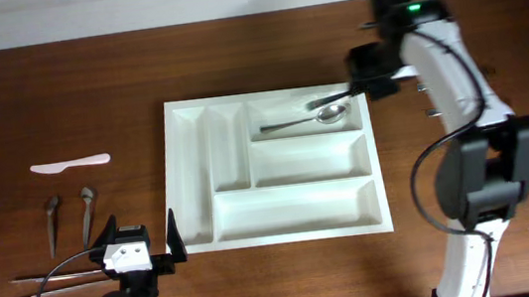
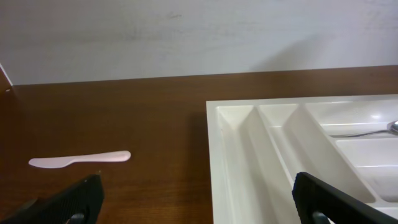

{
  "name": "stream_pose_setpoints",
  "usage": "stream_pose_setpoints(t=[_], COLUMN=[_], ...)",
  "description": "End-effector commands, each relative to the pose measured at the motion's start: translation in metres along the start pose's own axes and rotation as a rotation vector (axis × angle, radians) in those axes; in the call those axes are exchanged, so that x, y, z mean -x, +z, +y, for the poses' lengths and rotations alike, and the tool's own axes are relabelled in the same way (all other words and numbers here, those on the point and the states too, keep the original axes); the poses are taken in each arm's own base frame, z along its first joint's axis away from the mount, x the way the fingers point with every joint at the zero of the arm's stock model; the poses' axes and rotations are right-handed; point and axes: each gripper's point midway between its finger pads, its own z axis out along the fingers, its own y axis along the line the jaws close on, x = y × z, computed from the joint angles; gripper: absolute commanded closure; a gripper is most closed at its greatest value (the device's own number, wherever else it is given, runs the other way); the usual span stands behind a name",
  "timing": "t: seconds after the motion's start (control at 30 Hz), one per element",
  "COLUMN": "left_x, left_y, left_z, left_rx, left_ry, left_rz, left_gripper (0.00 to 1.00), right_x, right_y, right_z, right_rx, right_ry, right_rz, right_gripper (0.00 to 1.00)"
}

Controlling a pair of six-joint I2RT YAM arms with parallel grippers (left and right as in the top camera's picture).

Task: Pack container
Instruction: 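Grasp a second metal spoon and place it in the top compartment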

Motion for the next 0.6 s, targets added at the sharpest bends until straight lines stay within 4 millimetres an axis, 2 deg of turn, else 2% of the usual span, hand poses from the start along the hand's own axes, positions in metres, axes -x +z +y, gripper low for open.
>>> stream_pose_setpoints(t=[0.0, 0.1, 0.27, 0.33, 0.43, 0.57], left_x=[-0.002, -0.002, -0.002, -0.002, -0.002, -0.002], left_y=[0.000, 0.000, 0.000, 0.000, 0.000, 0.000], left_z=[0.002, 0.002, 0.002, 0.002, 0.002, 0.002], left_rx=[0.011, 0.011, 0.011, 0.011, 0.011, 0.011], left_ry=[0.015, 0.015, 0.015, 0.015, 0.015, 0.015], left_rz=[-0.002, -0.002, -0.002, -0.002, -0.002, -0.002], left_gripper=[0.01, 0.01, 0.01, 0.01, 0.01, 0.01], right_x=[-0.014, -0.027, -0.034, -0.034, -0.033, -0.032], right_y=[-0.004, 0.003, 0.015, 0.018, 0.022, 0.022], right_z=[0.008, 0.009, 0.003, 0.000, -0.001, 0.001], right_rx=[0.022, 0.011, -0.024, -0.033, -0.043, -0.035], right_ry=[0.047, 0.006, 0.006, 0.011, 0.013, 0.012], right_rz=[-0.076, -0.098, -0.106, -0.105, -0.107, -0.107], right_gripper=[0.94, 0.94, 0.91, 0.83, 0.65, 0.55])
